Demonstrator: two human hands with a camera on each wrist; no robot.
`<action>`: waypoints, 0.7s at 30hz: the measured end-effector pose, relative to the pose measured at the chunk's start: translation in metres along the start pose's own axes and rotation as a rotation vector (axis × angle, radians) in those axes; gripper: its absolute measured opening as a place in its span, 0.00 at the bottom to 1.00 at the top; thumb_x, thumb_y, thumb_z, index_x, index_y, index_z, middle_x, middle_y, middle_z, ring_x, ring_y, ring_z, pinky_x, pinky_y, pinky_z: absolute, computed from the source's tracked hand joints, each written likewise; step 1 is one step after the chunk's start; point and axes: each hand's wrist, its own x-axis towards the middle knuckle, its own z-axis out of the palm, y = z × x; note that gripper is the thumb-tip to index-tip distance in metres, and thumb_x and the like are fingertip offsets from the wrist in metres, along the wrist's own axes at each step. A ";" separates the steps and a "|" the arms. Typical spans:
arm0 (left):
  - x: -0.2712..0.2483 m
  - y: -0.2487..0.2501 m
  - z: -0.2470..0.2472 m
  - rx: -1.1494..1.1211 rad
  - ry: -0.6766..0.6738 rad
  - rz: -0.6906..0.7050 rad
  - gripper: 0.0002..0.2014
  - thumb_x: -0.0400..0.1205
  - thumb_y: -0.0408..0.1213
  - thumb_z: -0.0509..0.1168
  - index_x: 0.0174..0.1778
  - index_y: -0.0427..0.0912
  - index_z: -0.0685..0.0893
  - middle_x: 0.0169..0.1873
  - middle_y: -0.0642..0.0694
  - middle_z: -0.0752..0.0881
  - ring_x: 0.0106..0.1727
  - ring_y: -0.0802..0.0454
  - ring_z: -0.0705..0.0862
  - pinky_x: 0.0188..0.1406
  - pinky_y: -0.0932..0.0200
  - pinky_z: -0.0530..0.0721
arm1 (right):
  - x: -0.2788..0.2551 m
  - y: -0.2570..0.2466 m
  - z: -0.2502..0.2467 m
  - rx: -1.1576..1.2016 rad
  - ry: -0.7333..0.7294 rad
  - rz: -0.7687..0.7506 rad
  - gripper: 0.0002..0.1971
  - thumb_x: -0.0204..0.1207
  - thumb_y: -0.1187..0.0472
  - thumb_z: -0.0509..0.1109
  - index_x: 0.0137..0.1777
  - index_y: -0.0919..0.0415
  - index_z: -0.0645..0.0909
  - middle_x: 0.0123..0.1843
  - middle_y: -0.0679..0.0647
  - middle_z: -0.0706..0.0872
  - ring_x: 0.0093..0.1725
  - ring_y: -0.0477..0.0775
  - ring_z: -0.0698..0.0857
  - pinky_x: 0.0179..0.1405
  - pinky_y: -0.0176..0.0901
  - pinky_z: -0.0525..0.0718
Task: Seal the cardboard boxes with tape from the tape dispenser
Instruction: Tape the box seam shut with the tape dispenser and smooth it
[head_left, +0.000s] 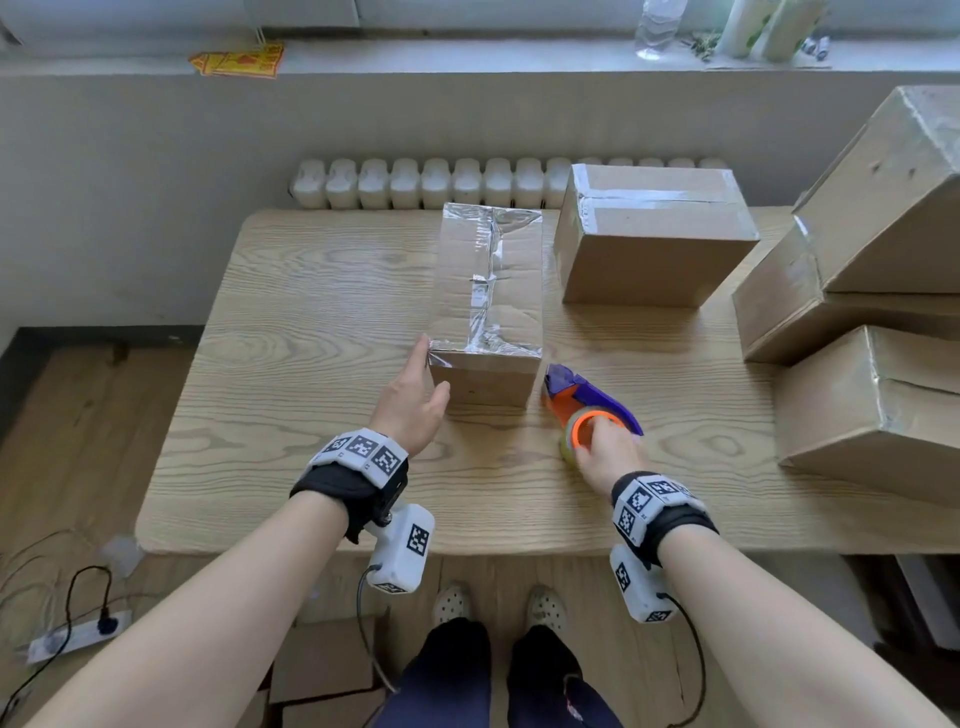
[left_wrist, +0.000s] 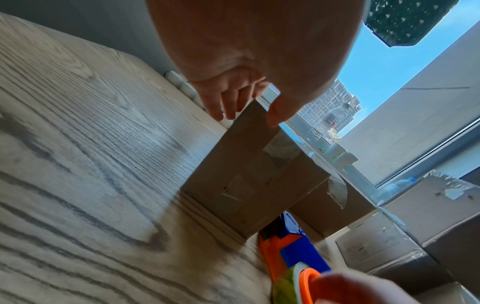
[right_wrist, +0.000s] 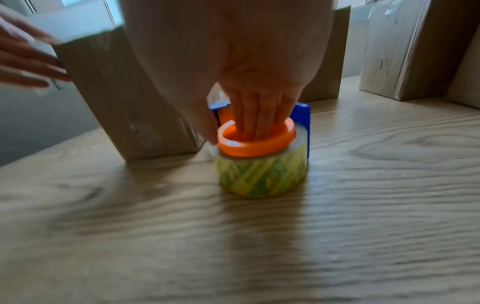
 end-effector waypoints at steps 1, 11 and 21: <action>-0.001 0.002 -0.001 -0.007 0.007 -0.004 0.33 0.84 0.36 0.58 0.83 0.45 0.49 0.81 0.47 0.61 0.80 0.50 0.63 0.79 0.54 0.62 | -0.002 -0.003 -0.006 0.050 0.111 -0.019 0.17 0.78 0.59 0.63 0.66 0.63 0.73 0.63 0.61 0.82 0.64 0.64 0.79 0.64 0.51 0.71; 0.006 0.008 -0.004 -0.064 0.089 -0.017 0.25 0.84 0.36 0.58 0.78 0.39 0.66 0.57 0.49 0.84 0.58 0.54 0.82 0.66 0.53 0.77 | -0.021 -0.064 -0.046 0.780 0.036 -0.229 0.30 0.79 0.71 0.55 0.82 0.60 0.60 0.81 0.52 0.67 0.80 0.48 0.64 0.75 0.32 0.58; 0.010 0.014 -0.023 0.138 0.134 0.070 0.18 0.83 0.40 0.64 0.67 0.38 0.81 0.58 0.43 0.87 0.59 0.51 0.84 0.59 0.65 0.75 | -0.005 -0.064 -0.036 0.964 0.157 -0.184 0.21 0.79 0.70 0.61 0.72 0.63 0.76 0.71 0.54 0.81 0.71 0.47 0.77 0.76 0.47 0.72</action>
